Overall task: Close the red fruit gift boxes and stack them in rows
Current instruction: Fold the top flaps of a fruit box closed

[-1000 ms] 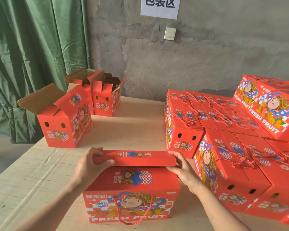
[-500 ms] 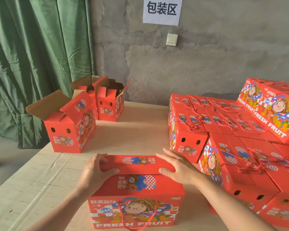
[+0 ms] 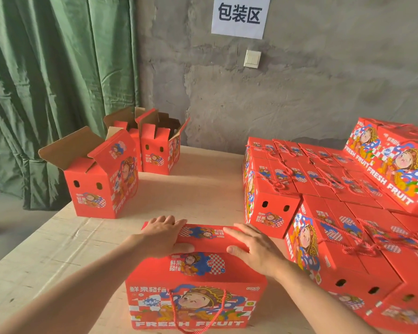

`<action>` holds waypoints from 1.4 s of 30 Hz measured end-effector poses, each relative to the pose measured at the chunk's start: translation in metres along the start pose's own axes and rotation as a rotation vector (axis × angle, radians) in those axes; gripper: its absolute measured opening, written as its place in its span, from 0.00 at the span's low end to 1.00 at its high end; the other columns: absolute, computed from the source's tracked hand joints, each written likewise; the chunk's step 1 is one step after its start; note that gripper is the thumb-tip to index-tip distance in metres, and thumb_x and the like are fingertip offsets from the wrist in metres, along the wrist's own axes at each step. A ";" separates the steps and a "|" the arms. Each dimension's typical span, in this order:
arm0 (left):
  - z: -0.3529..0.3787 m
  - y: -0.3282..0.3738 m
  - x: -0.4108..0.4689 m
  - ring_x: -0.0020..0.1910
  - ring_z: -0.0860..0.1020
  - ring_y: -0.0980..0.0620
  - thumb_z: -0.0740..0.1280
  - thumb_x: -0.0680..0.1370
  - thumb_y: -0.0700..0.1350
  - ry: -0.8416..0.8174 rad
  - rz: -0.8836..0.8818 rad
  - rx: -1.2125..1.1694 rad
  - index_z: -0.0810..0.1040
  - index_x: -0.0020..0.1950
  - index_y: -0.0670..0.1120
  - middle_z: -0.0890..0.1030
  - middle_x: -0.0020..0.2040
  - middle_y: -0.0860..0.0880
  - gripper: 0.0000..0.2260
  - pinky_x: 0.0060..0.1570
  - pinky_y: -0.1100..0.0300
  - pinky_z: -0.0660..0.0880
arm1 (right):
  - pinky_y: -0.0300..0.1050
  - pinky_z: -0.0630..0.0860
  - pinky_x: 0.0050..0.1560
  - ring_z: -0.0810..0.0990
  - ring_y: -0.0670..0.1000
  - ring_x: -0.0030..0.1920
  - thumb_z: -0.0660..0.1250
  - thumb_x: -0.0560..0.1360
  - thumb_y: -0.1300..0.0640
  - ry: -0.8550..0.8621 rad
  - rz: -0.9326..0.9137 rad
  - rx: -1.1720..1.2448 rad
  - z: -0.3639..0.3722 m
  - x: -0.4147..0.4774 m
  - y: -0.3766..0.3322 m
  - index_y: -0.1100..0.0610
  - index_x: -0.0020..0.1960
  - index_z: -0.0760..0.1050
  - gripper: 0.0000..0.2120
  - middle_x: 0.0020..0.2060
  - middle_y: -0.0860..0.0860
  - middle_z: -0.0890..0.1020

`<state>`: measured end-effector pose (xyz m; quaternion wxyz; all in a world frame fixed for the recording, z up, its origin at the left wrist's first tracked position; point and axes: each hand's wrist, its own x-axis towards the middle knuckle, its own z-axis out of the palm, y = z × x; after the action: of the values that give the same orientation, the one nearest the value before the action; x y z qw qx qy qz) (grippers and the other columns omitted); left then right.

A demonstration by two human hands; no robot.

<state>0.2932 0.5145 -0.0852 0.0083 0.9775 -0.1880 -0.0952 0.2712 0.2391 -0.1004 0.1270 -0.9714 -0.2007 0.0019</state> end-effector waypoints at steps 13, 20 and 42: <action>0.008 -0.003 0.005 0.65 0.67 0.44 0.34 0.60 0.76 0.092 0.070 0.118 0.49 0.77 0.51 0.68 0.67 0.44 0.50 0.66 0.51 0.64 | 0.53 0.52 0.69 0.60 0.54 0.70 0.45 0.79 0.37 -0.196 -0.046 -0.263 -0.015 0.009 -0.002 0.30 0.72 0.40 0.24 0.69 0.52 0.62; 0.008 -0.004 0.005 0.65 0.66 0.46 0.34 0.61 0.75 0.059 0.081 0.107 0.47 0.78 0.52 0.66 0.66 0.45 0.49 0.66 0.51 0.63 | 0.58 0.47 0.72 0.53 0.55 0.74 0.41 0.78 0.34 -0.314 0.019 -0.196 -0.020 0.015 -0.006 0.29 0.71 0.41 0.23 0.74 0.51 0.55; 0.030 0.000 0.003 0.68 0.23 0.48 0.36 0.76 0.67 0.121 0.013 0.005 0.31 0.72 0.58 0.32 0.75 0.52 0.29 0.66 0.44 0.23 | 0.53 0.22 0.67 0.23 0.53 0.71 0.35 0.68 0.24 -0.151 -0.133 -0.137 0.017 -0.014 -0.036 0.24 0.66 0.32 0.27 0.72 0.46 0.28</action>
<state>0.2904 0.5138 -0.1155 0.0178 0.9802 -0.1938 -0.0356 0.2434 0.2699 -0.1083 0.0447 -0.9594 -0.2734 0.0528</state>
